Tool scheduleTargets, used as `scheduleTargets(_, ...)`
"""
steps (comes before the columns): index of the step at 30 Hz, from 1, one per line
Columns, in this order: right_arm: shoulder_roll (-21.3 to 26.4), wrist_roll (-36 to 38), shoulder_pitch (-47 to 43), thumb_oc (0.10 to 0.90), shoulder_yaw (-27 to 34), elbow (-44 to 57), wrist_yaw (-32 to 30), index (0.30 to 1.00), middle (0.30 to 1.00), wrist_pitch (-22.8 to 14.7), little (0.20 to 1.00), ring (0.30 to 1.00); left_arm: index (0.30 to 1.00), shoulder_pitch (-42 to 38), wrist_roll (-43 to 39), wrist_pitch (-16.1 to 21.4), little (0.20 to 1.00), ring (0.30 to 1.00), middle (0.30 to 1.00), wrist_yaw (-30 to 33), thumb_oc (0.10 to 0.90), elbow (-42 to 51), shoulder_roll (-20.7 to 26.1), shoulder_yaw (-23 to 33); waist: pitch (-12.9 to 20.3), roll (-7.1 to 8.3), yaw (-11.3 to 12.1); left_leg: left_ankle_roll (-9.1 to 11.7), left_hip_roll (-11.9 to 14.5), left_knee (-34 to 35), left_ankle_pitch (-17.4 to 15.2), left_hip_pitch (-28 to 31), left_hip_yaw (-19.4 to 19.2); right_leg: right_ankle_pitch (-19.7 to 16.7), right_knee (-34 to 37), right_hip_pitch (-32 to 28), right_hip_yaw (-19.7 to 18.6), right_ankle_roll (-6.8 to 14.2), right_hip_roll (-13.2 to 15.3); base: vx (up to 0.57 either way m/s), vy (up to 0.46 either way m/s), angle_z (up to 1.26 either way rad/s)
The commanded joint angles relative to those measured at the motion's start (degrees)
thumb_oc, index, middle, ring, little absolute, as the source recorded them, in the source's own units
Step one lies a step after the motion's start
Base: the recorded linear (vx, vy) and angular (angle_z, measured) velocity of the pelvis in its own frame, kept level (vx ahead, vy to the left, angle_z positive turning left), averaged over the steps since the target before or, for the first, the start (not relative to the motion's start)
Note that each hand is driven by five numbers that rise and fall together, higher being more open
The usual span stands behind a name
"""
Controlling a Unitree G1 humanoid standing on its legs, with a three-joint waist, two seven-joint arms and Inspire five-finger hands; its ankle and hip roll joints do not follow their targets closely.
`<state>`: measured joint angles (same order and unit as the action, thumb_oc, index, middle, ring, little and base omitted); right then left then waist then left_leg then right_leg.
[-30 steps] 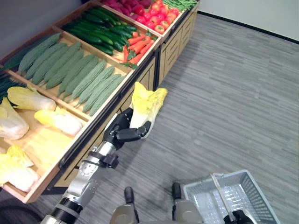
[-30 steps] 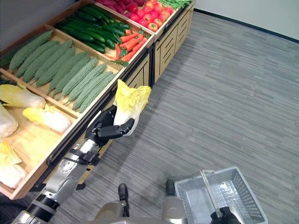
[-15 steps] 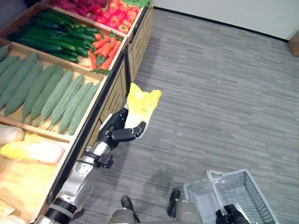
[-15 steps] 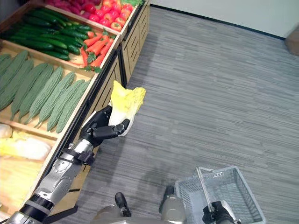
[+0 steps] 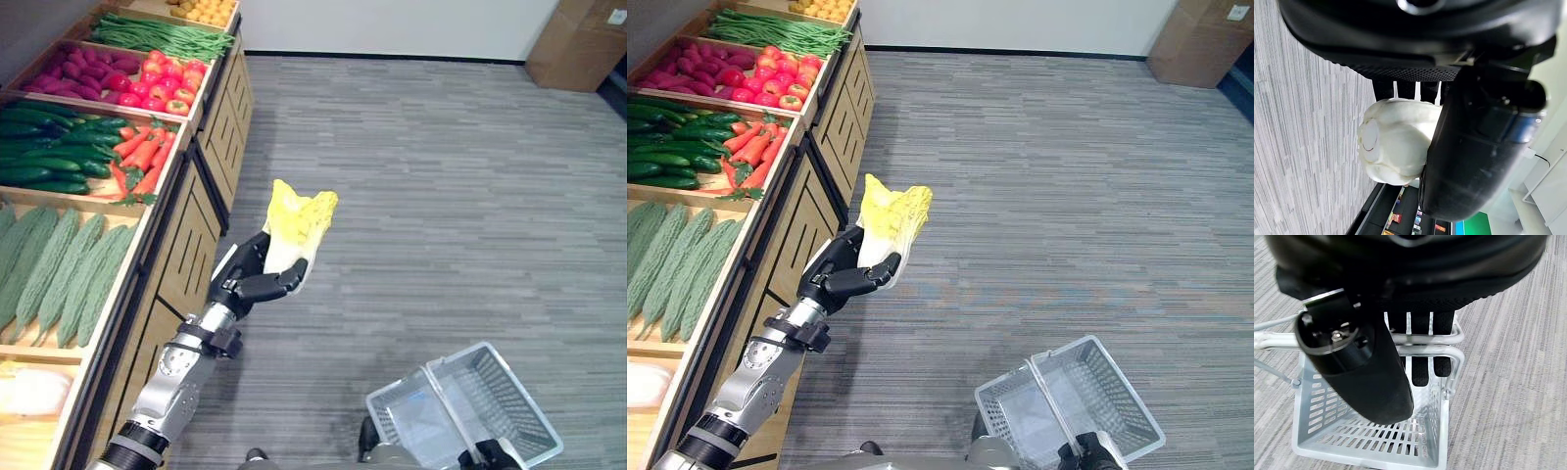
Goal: Get the vegetables into the basket
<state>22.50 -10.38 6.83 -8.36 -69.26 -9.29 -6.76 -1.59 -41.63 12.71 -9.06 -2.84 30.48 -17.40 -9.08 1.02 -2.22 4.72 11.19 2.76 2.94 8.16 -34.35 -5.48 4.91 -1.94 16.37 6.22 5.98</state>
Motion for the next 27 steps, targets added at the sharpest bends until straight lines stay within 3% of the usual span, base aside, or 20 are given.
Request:
scheduleTargets(1, 3.92, 1.07, -0.78, 0.400, -1.23, -0.10, -1.83, 0.300, 0.300, -1.67, 0.300, 0.300, 0.300, -6.33, -1.35, 4.89, 0.300, 0.300, 0.300, -1.69, 0.400, 6.26, 0.52, 1.67, -1.22, 0.57, 0.57, 6.68, 2.98, -6.25, 5.33, -2.65, 6.04, 6.86, -7.12, -1.71, -0.76, 1.91, 1.90, -0.05, -0.225, 0.06)
scheduleTargets(2, 5.02, 0.94, -1.47, 0.400, -1.50, -0.31, -1.72, 0.300, 0.300, -1.50, 0.300, 0.300, 0.300, -6.34, -1.24, 5.08, 0.300, 0.300, 0.300, -1.76, 0.400, 6.36, 0.50, 1.28, -1.79, 0.37, 1.60, 5.85, 1.61, -7.92, 6.70, -4.62, 12.08, 6.33, -6.76, -1.38, -1.82, 1.04, 1.08, -0.05, -0.145, -0.09)
scheduleTargets(3, 5.03, 0.94, -1.49, 0.400, -1.49, -0.31, -1.72, 0.300, 0.300, -1.50, 0.300, 0.300, 0.300, -6.37, -1.24, 5.08, 0.300, 0.300, 0.300, -1.75, 0.400, 6.36, 0.49, 1.29, -1.65, 0.36, 1.56, 5.81, 1.62, -7.90, 6.81, -4.85, 12.12, 6.19, -6.68, -1.20, -1.78, 1.01, 1.06, -0.03, -0.085, -0.34)
scheduleTargets(5, 5.91, 1.36, -1.88, 0.400, -1.39, -0.36, -1.89, 0.300, 0.300, -1.43, 0.300, 0.300, 0.300, -6.46, -1.14, 4.91, 0.300, 0.300, 0.300, -1.33, 0.400, 6.04, 0.07, 0.79, -1.82, 0.64, 2.73, 4.87, -0.73, -5.94, 5.20, -6.68, 19.67, 6.30, -6.31, -1.41, -3.35, 1.41, 1.54, 0.03, -0.022, -0.42)
scheduleTargets(8, 7.79, 0.81, -2.16, 0.400, -1.43, -0.60, -2.24, 0.300, 0.300, -1.51, 0.300, 0.300, 0.300, -5.98, -0.44, 5.14, 0.300, 0.300, 0.300, -0.18, 0.400, 6.05, 0.09, 0.71, -1.30, 0.66, 3.54, 4.14, -1.20, -3.24, 3.97, -8.24, 24.26, 5.64, -6.07, -0.90, -5.02, 1.87, 2.14, 0.04, 0.014, -0.12)
scheduleTargets(13, 11.37, -0.95, -2.45, 0.400, -0.59, -2.14, -1.61, 0.300, 0.300, -0.88, 0.300, 0.300, 0.300, -5.60, -0.64, 4.41, 0.300, 0.300, 0.300, -0.47, 0.400, 6.94, 1.19, 0.28, -0.07, 0.65, 3.34, 2.76, -2.61, -0.37, 2.80, -5.57, 22.86, 5.27, -6.31, -1.44, -5.83, 2.57, 3.14, 0.07, 0.102, -0.23)
scheduleTargets(18, 15.82, -2.02, -5.30, 0.400, 0.00, -3.38, -1.78, 0.300, 0.300, -0.36, 0.300, 0.300, 0.300, -5.93, -0.98, 4.01, 0.300, 0.300, 0.300, -1.36, 0.400, 7.32, 2.66, -1.08, 0.69, 1.28, 3.72, 1.75, -4.35, 1.39, 1.65, -3.21, 20.01, 2.57, -4.42, -1.22, -7.91, 4.29, 4.80, 0.02, 0.120, -0.12)
scheduleTargets(27, 22.58, -1.53, -11.87, 0.400, -0.99, 3.36, -2.39, 0.300, 0.300, -1.08, 0.300, 0.300, 0.300, -8.59, 1.19, 3.97, 0.300, 0.300, 0.300, -1.39, 0.400, 8.08, 5.82, -3.82, 2.00, 2.10, 3.78, 1.36, -5.20, 2.24, 0.40, -2.61, 18.12, -0.72, -1.56, -0.44, -8.42, 5.79, 6.10, -0.02, 0.049, -0.16)
